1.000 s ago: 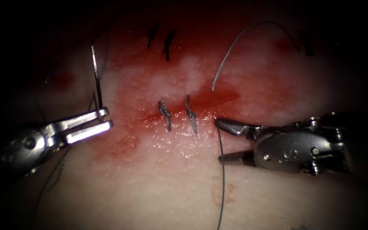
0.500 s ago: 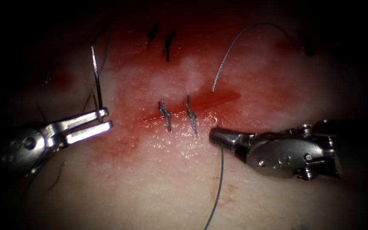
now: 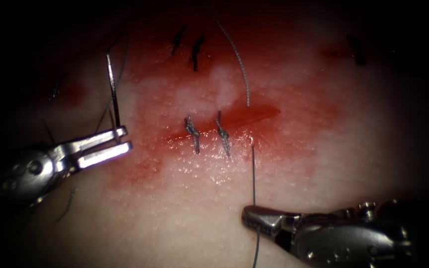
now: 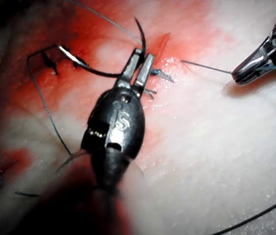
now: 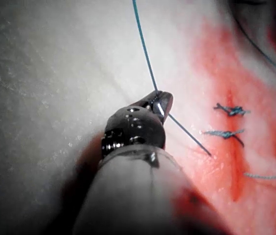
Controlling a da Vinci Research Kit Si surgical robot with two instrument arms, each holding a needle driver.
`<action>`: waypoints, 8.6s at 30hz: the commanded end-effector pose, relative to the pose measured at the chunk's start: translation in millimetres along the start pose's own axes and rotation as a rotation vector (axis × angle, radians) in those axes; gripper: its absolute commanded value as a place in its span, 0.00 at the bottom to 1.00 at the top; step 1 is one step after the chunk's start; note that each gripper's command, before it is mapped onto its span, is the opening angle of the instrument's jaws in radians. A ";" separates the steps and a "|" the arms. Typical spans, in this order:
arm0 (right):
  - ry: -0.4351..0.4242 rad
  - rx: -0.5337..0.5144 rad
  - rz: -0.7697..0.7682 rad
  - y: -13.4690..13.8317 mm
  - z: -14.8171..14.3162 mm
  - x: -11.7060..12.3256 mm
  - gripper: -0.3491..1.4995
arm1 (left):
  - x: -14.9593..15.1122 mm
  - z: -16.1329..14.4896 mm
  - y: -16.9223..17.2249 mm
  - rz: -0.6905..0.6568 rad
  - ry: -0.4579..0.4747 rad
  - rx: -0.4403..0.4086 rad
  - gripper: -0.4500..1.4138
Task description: Wound Closure
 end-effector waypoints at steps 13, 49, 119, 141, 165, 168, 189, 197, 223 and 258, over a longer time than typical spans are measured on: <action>0.026 0.055 -0.024 -2.9 -1.7 3.2 0.00 | -0.7 0.9 0.0 0.001 0.003 -0.004 0.00; -0.091 -0.193 0.993 14.8 -5.3 -3.1 0.77 | -14.2 4.5 -9.6 0.459 -0.475 0.276 0.00; 0.148 -0.167 1.151 20.2 7.7 -10.4 0.93 | -7.8 9.3 3.3 0.142 -0.074 -0.211 0.67; 0.156 -0.123 0.846 14.2 -4.8 -11.8 0.82 | -5.0 11.6 10.8 0.712 -0.015 -0.371 0.71; 0.204 -0.027 0.701 11.2 -4.3 -11.7 0.93 | -1.4 11.8 13.0 0.825 0.106 -0.537 0.00; 0.221 -0.011 0.594 10.2 -3.9 -10.3 0.95 | -1.4 12.1 12.0 0.825 0.087 -0.522 0.00; 0.277 -0.034 0.025 9.2 0.1 0.3 0.90 | -0.8 13.3 7.8 0.801 0.081 -0.497 0.00; 0.152 -0.014 -0.111 8.9 0.9 -0.6 0.09 | -0.7 12.5 8.1 0.796 0.083 -0.503 0.00; 0.145 0.061 -0.127 9.2 -0.2 -4.0 0.00 | 1.2 10.7 7.5 0.606 0.207 -0.338 0.94; 0.143 -0.018 -0.029 13.7 1.5 -12.6 0.00 | 0.9 8.9 10.3 0.627 0.284 -0.553 0.54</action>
